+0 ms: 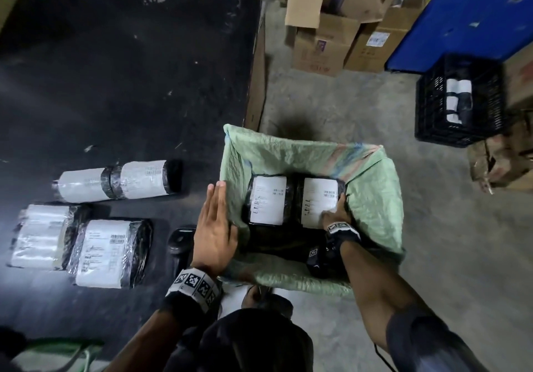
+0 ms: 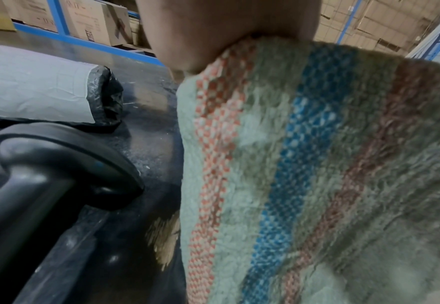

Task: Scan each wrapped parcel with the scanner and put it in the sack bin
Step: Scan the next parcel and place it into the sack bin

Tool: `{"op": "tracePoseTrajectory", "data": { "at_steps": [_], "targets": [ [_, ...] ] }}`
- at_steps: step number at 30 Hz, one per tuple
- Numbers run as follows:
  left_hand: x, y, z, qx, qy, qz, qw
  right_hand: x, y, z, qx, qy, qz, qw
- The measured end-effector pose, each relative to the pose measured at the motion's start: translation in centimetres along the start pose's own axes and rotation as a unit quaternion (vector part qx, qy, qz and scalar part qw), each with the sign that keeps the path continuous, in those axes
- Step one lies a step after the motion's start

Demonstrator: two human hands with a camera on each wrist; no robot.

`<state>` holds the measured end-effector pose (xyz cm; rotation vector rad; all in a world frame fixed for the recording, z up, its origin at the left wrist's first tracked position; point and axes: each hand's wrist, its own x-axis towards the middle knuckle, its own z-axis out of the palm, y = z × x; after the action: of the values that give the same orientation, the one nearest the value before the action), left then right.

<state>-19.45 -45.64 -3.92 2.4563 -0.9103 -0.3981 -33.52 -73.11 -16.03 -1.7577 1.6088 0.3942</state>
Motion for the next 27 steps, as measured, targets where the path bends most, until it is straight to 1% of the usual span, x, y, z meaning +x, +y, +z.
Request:
{"op": "tracePoseTrajectory", "data": {
  "at_steps": [3,5,7,9,11,14,16,18,19,20,22,24,27],
  "targets": [
    [0.0,0.6,-0.6,0.006,0.004,-0.015,1.0,-0.5,-1.0,-1.0,-0.011,-0.023,0.01,1.0],
    [-0.1,1.1,-1.3,0.019,-0.01,-0.031,0.999,-0.8,-1.7,-1.9,-0.02,-0.043,0.022,0.999],
    [-0.1,1.6,-2.0,0.024,-0.029,-0.046,0.998,-1.7,-2.9,-3.4,-0.027,-0.071,0.014,0.997],
    [0.2,1.7,-3.0,0.022,-0.041,-0.045,0.998,-3.1,-4.5,-5.1,-0.045,-0.092,-0.003,0.995],
    [0.6,1.2,-3.8,0.035,-0.04,-0.03,0.998,-5.0,-6.6,-6.9,-0.07,-0.099,-0.036,0.992],
    [1.2,0.8,-5.7,0.033,-0.019,-0.003,0.999,-9.2,-9.6,-9.0,-0.069,-0.082,-0.12,0.987],
    [1.4,0.0,-7.1,0.031,0.01,0.023,0.999,-12.9,-11.2,-9.9,-0.054,-0.057,-0.173,0.982],
    [1.2,-1.1,-8.7,0.04,0.01,0.031,0.999,-16.8,-12.5,-10.2,-0.037,-0.028,-0.228,0.972],
    [0.9,-1.9,-9.9,0.042,0.007,0.027,0.999,-19.1,-13.3,-9.9,-0.027,-0.013,-0.259,0.965],
    [0.7,-2.5,-10.7,0.022,0.013,0.019,0.999,-21.0,-13.8,-9.7,-0.015,-0.001,-0.285,0.958],
    [-0.4,-4.1,-13.4,-0.035,0.055,-0.01,0.998,-25.4,-15.3,-8.3,0.01,0.006,-0.331,0.944],
    [-1.7,-6.2,-15.9,-0.051,0.073,-0.024,0.996,-28.9,-16.7,-6.3,0.024,-0.003,-0.36,0.933],
    [-4.0,-11.0,-19.1,-0.045,0.071,-0.042,0.996,-32.7,-18.1,-2.3,0.034,-0.046,-0.379,0.924]
  ]
}}
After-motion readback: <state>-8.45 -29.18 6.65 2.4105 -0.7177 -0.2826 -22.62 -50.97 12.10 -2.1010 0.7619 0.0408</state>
